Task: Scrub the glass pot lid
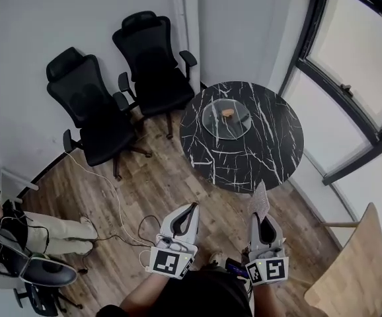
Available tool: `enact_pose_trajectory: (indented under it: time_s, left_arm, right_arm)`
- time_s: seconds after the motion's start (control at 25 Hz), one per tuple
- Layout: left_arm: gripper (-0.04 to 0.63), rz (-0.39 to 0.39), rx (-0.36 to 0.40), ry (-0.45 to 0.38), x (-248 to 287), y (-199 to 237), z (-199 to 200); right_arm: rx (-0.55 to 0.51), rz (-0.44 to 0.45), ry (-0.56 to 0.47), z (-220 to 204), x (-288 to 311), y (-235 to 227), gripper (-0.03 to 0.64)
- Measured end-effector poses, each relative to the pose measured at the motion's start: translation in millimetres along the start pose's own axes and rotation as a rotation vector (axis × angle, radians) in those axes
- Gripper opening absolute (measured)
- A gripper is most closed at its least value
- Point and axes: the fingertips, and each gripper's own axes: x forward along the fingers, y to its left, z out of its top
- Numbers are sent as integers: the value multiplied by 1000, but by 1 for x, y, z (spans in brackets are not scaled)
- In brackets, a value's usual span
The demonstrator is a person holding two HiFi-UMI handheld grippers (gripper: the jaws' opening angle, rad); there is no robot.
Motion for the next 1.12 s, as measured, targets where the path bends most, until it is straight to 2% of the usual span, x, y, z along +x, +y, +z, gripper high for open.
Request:
enact_pose_trajectory:
  time_s: [0.24,0.48,0.64,0.76,1.12]
  left_arm:
    - [2,31,54,0,18,6,-1]
    - [2,48,33,44,35,28,-14]
    - [3,37,-23,26,69,61,-20]
    - [3,13,-56,50,96,91,-28]
    - [2,-84,-9,84,165,180,-28]
  right_arm:
    - [15,42,-19,4,12,-9,66]
    - [27,47,20,-5,39,-11,66]
    - [22,7,41,-12,80,-15,64]
    - [20,-16,56,-19,115,-14,64]
    - [-3,-102,46,-20,222,-4,64]
